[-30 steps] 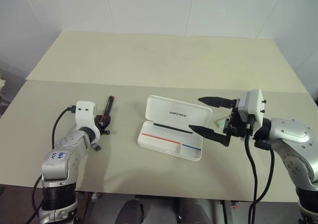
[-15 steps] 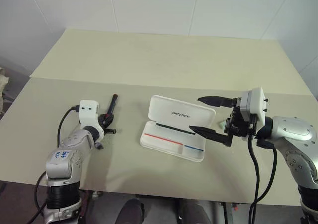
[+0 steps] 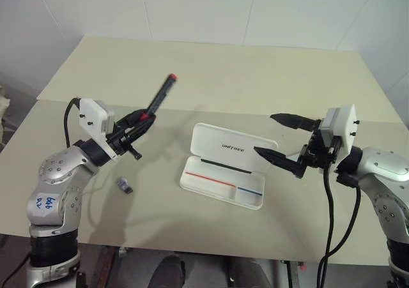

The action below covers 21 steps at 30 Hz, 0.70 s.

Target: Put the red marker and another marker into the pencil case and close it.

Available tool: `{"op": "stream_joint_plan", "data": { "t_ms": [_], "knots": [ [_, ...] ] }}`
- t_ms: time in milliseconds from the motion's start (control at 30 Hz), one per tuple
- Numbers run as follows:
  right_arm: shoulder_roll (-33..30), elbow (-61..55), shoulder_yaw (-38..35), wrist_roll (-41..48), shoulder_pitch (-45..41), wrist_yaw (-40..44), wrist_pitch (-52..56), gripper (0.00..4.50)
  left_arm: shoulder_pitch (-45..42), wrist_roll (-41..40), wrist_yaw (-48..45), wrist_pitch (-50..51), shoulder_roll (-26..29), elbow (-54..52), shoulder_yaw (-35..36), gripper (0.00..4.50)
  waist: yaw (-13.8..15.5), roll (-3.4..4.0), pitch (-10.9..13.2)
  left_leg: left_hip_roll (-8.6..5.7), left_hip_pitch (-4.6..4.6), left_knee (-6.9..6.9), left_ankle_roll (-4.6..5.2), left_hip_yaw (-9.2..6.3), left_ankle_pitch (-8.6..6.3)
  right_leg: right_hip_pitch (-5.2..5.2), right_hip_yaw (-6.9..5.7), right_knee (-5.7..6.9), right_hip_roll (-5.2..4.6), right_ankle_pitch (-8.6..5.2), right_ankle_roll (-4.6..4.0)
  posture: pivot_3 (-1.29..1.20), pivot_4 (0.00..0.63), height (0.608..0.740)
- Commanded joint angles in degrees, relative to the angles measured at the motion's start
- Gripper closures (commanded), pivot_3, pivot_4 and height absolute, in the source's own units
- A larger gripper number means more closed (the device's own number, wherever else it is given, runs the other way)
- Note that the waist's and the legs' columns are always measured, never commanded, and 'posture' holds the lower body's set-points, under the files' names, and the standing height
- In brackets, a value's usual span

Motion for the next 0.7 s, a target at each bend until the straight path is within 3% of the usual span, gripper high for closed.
{"op": "stream_joint_plan", "data": {
  "t_ms": [33, 200, 333, 433, 700],
  "knots": [
    [-0.34, -1.42, -3.93, -0.06, 0.84, -1.62, -1.03, 0.00, -0.84, -1.32, -8.16, -4.20, 3.33, 0.86, -2.65, 3.94, -0.03, 0.00, 0.00, 0.00, 0.00, 0.01, 0.01, -0.01, 0.00, 0.00, -0.01, 0.00, 0.02, 0.00, 0.00, 0.00, 0.150, 0.740],
    [-1.00, -2.85, -7.80, -0.39, 2.98, -3.73, -0.62, 0.00, -4.82, 2.39, -24.01, -12.81, 9.40, 7.49, -11.17, 3.94, -0.10, 0.05, 0.03, -0.02, 0.00, -0.01, 0.20, 0.00, -0.10, 0.00, -0.01, 0.02, 0.06, 0.00, -0.01, 0.00, 0.150, 0.740],
    [-1.15, -4.68, -9.71, -0.06, 4.67, -5.00, 0.04, 0.00, -8.91, 5.42, -31.23, -18.92, 10.40, 14.86, -16.35, 3.94, -0.12, 0.07, 0.04, -0.01, 0.01, -0.02, 0.25, 0.00, -0.12, 0.00, -0.01, 0.02, 0.08, 0.00, -0.01, 0.00, 0.150, 0.740],
    [-0.90, -6.92, -10.86, 0.40, 6.33, -6.54, 0.67, 0.00, -12.98, 9.00, -36.36, -25.85, 9.49, 21.76, -20.92, 3.94, -0.12, 0.08, 0.05, -0.02, 0.00, -0.01, 0.27, 0.03, -0.12, -0.01, 0.00, 0.02, 0.10, 0.00, -0.01, 0.00, 0.150, 0.740],
    [0.27, -12.45, -12.86, 1.82, 10.26, -10.89, 2.43, 0.00, -22.15, 15.38, -38.82, -36.89, 3.56, 36.38, -26.91, 3.94, -0.06, 0.08, 0.05, -0.05, -0.04, 0.10, 0.35, 0.03, -0.12, 0.00, 0.00, 0.07, 0.10, 0.01, 0.01, 0.00, 0.150, 0.740]
  ]
}}
